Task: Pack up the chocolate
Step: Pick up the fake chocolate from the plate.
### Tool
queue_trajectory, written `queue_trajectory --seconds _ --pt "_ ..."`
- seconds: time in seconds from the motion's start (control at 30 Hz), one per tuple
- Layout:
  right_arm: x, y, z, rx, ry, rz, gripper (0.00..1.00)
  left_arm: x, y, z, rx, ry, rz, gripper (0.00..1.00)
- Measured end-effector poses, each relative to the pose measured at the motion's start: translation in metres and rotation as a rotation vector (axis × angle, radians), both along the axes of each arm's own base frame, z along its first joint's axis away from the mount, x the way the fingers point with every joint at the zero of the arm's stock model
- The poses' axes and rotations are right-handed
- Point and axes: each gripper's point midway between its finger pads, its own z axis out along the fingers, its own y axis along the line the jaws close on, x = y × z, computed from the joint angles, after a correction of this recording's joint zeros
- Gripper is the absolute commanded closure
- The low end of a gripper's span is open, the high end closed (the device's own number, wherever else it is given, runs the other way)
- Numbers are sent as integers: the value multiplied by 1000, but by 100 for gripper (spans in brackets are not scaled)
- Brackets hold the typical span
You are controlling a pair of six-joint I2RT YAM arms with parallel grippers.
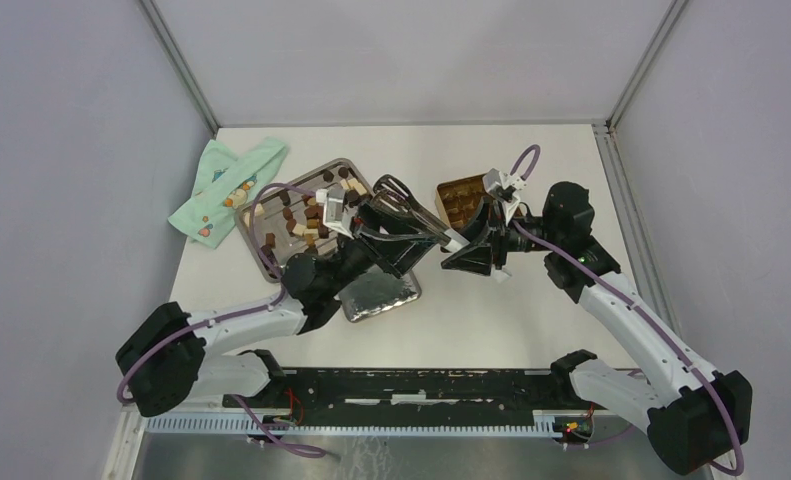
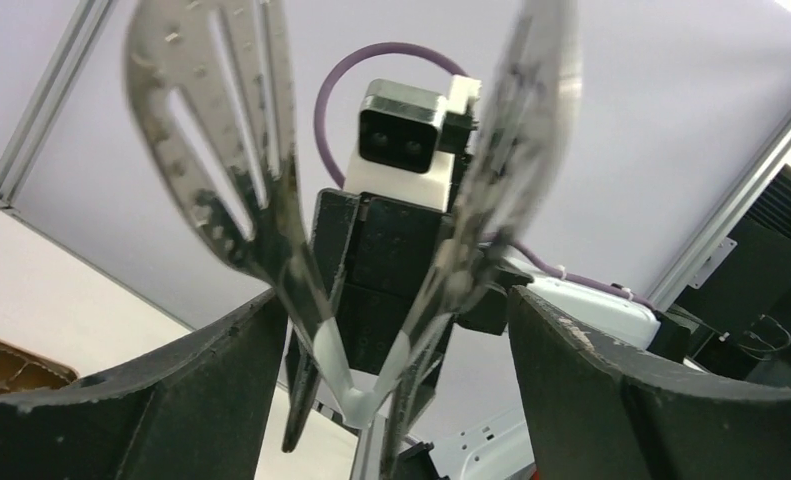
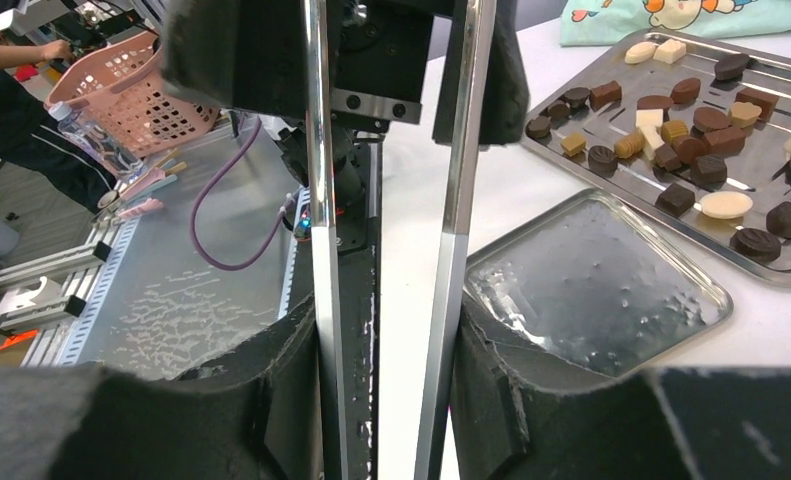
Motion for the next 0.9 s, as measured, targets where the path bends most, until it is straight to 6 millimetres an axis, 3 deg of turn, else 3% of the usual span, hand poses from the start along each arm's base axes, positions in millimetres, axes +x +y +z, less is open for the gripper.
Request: queue_trajectory --seconds 0.13,0.3,0.4,0.53,0.67,0.73,0.9 --pt "0 -2 -2 6 17 3 55 -8 9 4 5 -8 0 4" --pt "3 -5 -3 13 18 -7 57 -19 31 -3 60 -10 50 3" --pt "6 -8 -4 15 17 -17 66 -26 50 -5 102 -13 96 3" --pt "12 -12 -4 18 21 -39 90 -32 75 -12 176 11 169 0" --pt "16 -16 -5 21 28 -60 96 -26 101 -38 275 92 279 0" --pt "18 -18 -5 22 25 -68 93 -20 113 -57 333 156 342 0" --pt "20 -19 -8 21 31 -76 63 -7 130 -112 510 294 446 0"
